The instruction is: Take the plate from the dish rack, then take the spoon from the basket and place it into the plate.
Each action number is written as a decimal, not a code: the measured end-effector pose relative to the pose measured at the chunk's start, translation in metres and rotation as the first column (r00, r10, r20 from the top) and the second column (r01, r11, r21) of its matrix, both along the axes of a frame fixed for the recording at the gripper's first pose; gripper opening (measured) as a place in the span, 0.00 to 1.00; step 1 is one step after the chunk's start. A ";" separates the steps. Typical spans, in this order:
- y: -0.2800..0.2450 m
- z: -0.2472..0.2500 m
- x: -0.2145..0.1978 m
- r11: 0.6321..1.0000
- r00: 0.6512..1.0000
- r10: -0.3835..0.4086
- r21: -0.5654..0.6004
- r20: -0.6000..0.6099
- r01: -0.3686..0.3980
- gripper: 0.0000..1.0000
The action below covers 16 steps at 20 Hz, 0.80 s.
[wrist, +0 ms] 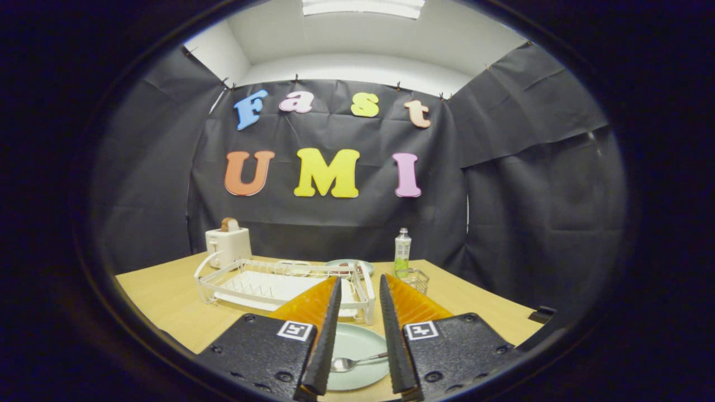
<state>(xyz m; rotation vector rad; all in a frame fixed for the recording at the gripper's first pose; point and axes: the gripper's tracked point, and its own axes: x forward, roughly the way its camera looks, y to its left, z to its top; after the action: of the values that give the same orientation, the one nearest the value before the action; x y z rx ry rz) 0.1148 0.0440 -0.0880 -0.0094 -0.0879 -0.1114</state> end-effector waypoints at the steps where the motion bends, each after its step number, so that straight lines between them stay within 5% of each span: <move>1: -0.002 0.004 -0.005 1.000 1.000 0.003 0.005 0.010 -0.003 0.53; 10: 0.006 0.011 -0.027 0.995 0.995 0.093 -0.020 -0.031 -0.093 1.00; 13: 0.015 0.011 -0.037 0.989 0.987 0.147 0.009 -0.063 -0.146 1.00; 16: 0.007 0.023 -0.045 0.993 0.992 0.117 -0.022 -0.039 -0.118 1.00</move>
<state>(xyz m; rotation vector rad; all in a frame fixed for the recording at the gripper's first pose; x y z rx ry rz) 0.0696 0.0511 -0.0651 -0.0303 -0.0522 0.0078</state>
